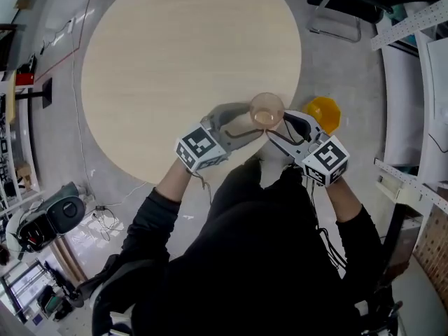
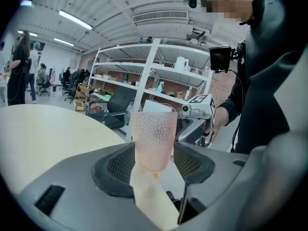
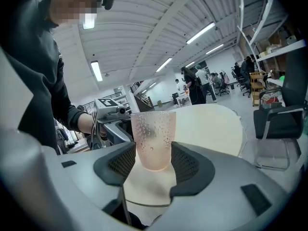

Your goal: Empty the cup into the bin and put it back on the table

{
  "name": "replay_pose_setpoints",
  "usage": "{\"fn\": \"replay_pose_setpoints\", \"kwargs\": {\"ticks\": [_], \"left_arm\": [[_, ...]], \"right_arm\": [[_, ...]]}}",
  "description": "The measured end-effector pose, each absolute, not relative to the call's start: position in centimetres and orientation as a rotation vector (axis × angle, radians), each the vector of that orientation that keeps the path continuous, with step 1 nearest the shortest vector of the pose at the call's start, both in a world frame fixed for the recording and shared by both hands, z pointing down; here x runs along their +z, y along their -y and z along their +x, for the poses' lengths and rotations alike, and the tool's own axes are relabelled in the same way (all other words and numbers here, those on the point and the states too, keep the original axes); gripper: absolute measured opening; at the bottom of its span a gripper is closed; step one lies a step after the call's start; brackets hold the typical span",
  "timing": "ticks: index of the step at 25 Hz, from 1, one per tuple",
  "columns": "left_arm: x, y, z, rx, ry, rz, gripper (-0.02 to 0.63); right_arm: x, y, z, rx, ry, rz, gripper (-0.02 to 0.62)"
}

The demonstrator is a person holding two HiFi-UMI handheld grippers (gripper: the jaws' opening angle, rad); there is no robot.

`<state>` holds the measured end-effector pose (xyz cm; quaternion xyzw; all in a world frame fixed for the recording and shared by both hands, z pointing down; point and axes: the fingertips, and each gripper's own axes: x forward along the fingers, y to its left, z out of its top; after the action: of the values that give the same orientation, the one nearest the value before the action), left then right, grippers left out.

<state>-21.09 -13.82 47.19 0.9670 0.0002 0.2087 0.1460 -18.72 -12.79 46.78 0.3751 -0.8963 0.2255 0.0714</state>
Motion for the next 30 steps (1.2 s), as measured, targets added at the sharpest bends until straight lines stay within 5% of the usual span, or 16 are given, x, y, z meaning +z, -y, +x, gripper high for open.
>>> {"fn": "replay_pose_setpoints", "kwargs": {"ticks": [19, 30], "left_arm": [[45.6, 0.6, 0.7, 0.572, -0.243, 2.653, 0.259], [50.2, -3.6, 7.0, 0.614, -0.178, 2.459, 0.259]], "right_arm": [[45.1, -0.9, 3.0, 0.858, 2.661, 1.469, 0.225], [49.7, -5.1, 9.5, 1.137, 2.641, 1.472, 0.225]]}}
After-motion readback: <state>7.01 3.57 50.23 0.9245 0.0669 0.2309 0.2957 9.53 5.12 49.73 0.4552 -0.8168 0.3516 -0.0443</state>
